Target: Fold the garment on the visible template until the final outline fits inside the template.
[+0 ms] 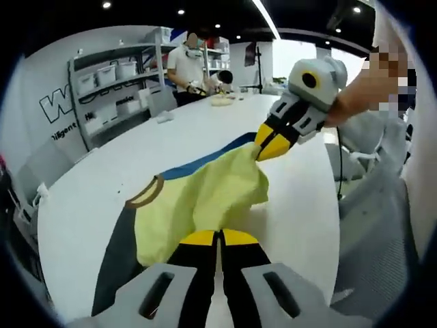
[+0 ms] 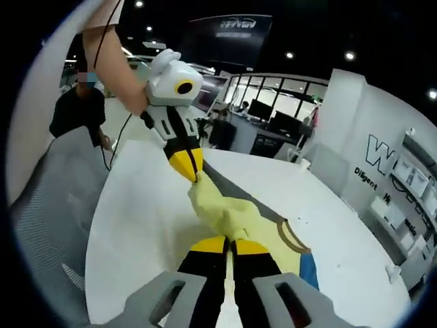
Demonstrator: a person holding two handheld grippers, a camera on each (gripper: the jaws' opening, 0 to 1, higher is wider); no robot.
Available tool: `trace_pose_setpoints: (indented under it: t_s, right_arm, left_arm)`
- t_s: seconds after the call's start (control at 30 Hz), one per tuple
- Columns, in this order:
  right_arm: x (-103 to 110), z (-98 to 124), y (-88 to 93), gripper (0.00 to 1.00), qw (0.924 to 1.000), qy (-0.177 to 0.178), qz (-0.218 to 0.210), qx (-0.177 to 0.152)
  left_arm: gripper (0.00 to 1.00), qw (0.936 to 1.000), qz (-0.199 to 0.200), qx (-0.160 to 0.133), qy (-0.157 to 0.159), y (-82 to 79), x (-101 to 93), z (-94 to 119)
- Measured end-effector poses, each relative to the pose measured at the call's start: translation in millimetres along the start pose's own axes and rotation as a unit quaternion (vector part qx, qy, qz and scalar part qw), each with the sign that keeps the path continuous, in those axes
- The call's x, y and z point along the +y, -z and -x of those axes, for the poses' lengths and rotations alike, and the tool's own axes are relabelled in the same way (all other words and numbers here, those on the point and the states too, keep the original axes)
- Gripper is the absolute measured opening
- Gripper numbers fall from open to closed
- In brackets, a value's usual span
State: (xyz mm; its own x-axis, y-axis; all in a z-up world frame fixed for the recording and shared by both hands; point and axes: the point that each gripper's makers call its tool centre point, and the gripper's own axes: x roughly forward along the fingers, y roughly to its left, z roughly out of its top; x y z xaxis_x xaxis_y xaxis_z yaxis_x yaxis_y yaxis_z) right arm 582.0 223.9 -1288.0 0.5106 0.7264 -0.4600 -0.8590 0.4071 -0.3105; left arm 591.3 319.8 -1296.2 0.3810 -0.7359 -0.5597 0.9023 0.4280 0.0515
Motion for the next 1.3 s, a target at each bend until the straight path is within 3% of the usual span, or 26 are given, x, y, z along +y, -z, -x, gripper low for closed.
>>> trace_pose_setpoints:
  t_s: [0.2, 0.37, 0.47, 0.73, 1.03, 1.3]
  right_arm:
    - [38.8, -4.7, 12.6, 0.00, 0.9985, -0.052, 0.003, 0.014]
    - [65.7, -15.4, 25.7, 0.00, 0.9968, -0.077, 0.001, 0.023]
    - [74.8, -23.8, 34.9, 0.00, 0.9960, -0.083, -0.010, 0.030]
    - [70.9, -32.4, 63.6, 0.06, 0.9951, -0.068, -0.050, 0.051]
    - [54.4, -31.9, 131.0, 0.07, 0.9881, -0.051, -0.075, 0.124]
    - [57.5, -43.4, 143.2, 0.03, 0.9858, -0.074, -0.055, 0.141]
  left_arm:
    - [0.02, 0.9993, 0.002, 0.037, 0.010, 30.3, -10.5, 8.2]
    - [0.02, 0.9969, -0.013, 0.075, 0.019, 62.2, -20.7, 3.7]
    - [0.02, 0.9964, -0.007, 0.082, 0.019, 74.5, -19.9, 0.8]
    - [0.02, 0.9953, 0.014, 0.095, -0.010, 96.9, 3.6, 2.7]
    - [0.02, 0.9950, 0.017, 0.098, -0.012, 102.3, 7.8, -0.7]
    - [0.02, 0.9949, 0.019, 0.098, -0.008, 101.2, 7.0, -3.7]
